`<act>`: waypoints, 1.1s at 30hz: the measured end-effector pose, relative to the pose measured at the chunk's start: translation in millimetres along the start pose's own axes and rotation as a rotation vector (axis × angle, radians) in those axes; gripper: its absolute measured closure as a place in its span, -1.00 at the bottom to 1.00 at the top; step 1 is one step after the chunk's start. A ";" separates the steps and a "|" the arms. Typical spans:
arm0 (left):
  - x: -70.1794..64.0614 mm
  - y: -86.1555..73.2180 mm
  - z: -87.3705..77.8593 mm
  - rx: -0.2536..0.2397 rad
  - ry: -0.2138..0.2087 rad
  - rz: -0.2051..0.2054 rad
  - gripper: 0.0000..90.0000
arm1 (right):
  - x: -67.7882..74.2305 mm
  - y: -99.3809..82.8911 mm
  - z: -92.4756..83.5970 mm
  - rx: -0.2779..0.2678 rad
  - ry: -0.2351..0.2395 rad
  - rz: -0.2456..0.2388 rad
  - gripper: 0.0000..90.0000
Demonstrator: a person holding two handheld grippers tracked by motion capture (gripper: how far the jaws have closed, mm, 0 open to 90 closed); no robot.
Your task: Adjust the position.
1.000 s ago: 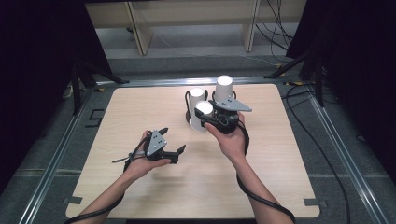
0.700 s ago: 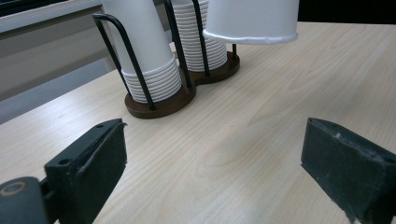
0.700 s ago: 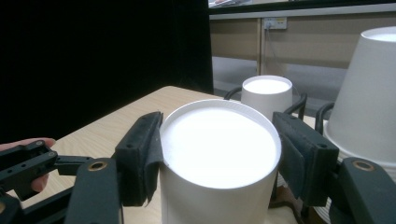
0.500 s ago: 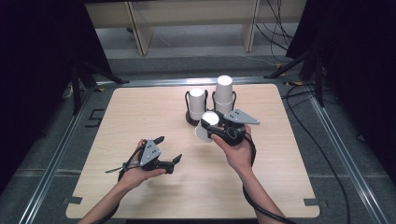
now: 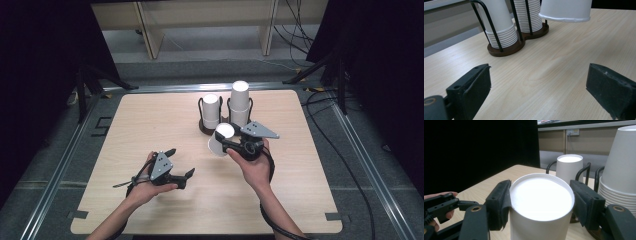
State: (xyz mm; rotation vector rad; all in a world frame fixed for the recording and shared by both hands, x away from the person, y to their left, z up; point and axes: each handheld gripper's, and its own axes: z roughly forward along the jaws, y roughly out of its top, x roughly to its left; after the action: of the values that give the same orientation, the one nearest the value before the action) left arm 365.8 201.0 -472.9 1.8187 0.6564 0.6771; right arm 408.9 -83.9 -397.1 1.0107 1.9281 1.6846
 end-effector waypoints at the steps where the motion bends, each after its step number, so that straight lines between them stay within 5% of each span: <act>1: -1.6 0.2 -0.6 0.022 -0.002 -0.010 -0.88 | 0.2 0.0 -0.5 0.005 -0.011 0.004 -0.19; 5: -3.6 2.1 5.0 0.013 -0.015 0.020 -0.88 | -2.9 -0.1 -0.7 0.003 -0.013 0.006 -0.19; 17: -10.1 8.3 23.4 -0.001 -0.045 0.018 -0.88 | -12.2 -5.5 -8.4 -0.009 -0.028 0.062 -0.19; 26: -22.6 15.1 29.4 0.002 -0.088 0.048 -0.88 | -27.6 -11.8 -18.3 -0.039 -0.056 0.216 -0.19; 33: -24.4 17.4 34.2 -0.014 -0.095 0.035 -0.88 | -40.1 -13.8 -16.5 -0.053 -0.044 0.323 -0.19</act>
State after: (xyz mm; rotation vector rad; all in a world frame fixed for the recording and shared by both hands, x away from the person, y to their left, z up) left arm 375.4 156.7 -470.3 1.8416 0.5566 0.6130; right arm 420.5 -124.7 -413.7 1.3858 1.7542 1.8537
